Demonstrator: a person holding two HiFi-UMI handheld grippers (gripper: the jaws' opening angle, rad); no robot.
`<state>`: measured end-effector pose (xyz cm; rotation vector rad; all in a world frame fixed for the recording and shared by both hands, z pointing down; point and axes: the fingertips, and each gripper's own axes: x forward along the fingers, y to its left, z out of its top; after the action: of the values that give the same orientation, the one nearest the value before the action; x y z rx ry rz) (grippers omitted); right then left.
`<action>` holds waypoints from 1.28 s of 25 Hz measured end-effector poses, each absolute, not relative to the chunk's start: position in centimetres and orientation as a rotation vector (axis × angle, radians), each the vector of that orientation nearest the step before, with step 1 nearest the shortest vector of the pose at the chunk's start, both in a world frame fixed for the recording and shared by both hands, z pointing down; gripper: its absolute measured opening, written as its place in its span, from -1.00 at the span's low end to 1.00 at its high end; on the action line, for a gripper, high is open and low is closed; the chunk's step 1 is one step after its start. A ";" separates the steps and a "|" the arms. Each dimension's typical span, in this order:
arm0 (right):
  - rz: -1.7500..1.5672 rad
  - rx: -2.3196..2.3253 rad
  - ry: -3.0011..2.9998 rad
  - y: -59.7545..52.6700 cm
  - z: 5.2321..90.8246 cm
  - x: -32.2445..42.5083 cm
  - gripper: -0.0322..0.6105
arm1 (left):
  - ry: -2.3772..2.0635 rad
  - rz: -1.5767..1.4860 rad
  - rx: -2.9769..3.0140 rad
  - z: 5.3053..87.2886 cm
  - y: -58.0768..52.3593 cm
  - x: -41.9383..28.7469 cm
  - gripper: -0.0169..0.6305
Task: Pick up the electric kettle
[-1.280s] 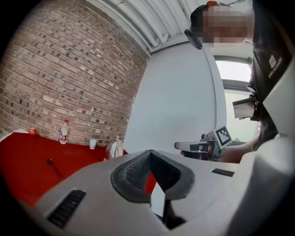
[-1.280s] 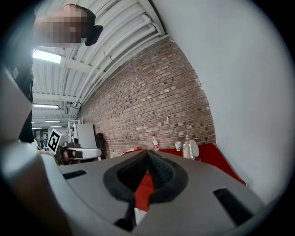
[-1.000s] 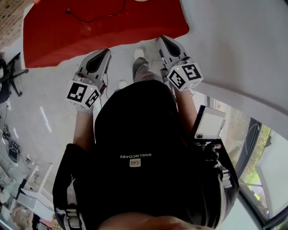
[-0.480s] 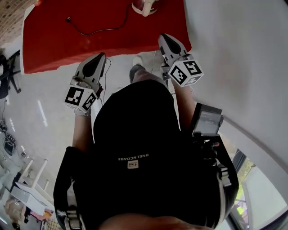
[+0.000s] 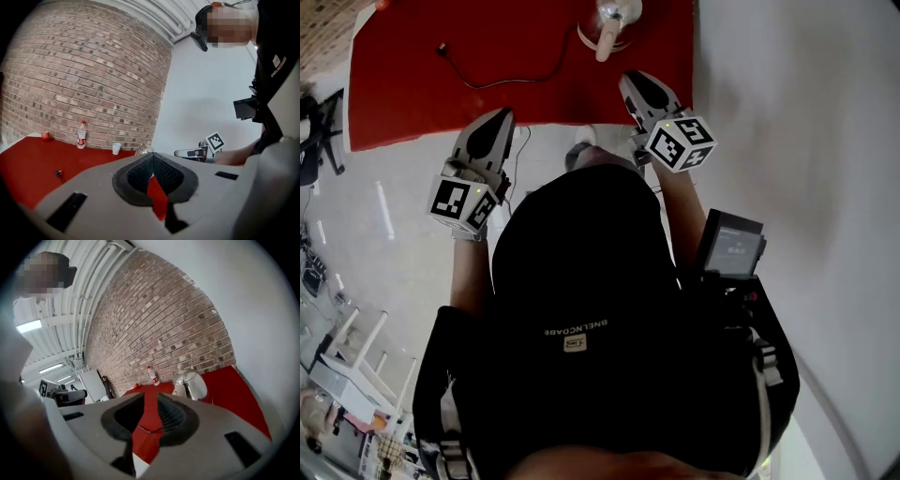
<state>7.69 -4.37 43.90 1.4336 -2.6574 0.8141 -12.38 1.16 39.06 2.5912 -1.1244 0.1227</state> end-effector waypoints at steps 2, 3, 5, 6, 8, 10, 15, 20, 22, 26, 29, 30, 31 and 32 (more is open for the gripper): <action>0.888 1.397 -2.651 -4.8 45.0 7.6 -0.54 | -1.144 0.129 2.576 39.1 1.0 -12.2 -0.94; 0.925 1.381 -2.651 -5.4 45.5 7.8 -0.50 | -1.153 0.132 2.568 39.2 0.6 -11.8 -0.94; 0.985 1.352 -2.654 -7.4 46.5 8.6 -0.49 | -1.176 0.143 2.551 39.2 -0.8 -10.7 -0.94; 1.004 1.337 -2.654 -8.4 46.9 9.0 -0.49 | -1.188 0.152 2.546 39.3 -1.6 -10.2 -0.94; 1.026 1.307 -2.649 -9.9 47.7 9.3 -0.46 | -1.208 0.167 2.539 39.3 -2.6 -9.5 -0.94; 1.060 1.275 -2.640 -10.3 48.3 9.0 -0.42 | -1.224 0.176 2.528 39.2 -2.7 -9.5 -0.94; 1.189 1.208 -2.617 -9.7 50.1 8.2 -0.32 | -1.263 0.185 2.493 38.5 -1.2 -9.4 -0.94; 1.310 1.140 -2.577 -12.5 53.1 5.9 -0.25 | -1.298 0.204 2.450 39.6 -3.1 -11.3 -0.94; 1.334 1.114 -2.567 -13.6 54.0 4.5 -0.23 | -1.313 0.207 2.433 40.0 -3.9 -12.8 -0.94; 1.379 1.053 -2.566 -13.3 54.1 3.6 -0.16 | -1.332 0.208 2.410 39.6 -3.3 -13.6 -0.94; 1.382 1.013 -2.575 -13.3 54.0 3.3 -0.14 | -1.332 0.197 2.397 39.5 -3.2 -13.6 -0.94; 1.381 1.002 -2.577 -13.3 54.0 3.2 -0.14 | -1.331 0.202 2.398 39.5 -3.1 -13.6 -0.94; 1.381 0.991 -2.578 -13.2 54.0 3.1 -0.14 | -1.328 0.213 2.400 39.6 -3.0 -13.6 -0.94; 1.383 0.978 -2.577 -13.0 54.1 3.1 -0.14 | -1.324 0.223 2.400 39.6 -2.9 -13.6 -0.94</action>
<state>3.08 -12.99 54.12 0.9783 -2.5768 1.3825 -13.57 -2.90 39.62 2.4000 -1.3237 0.2232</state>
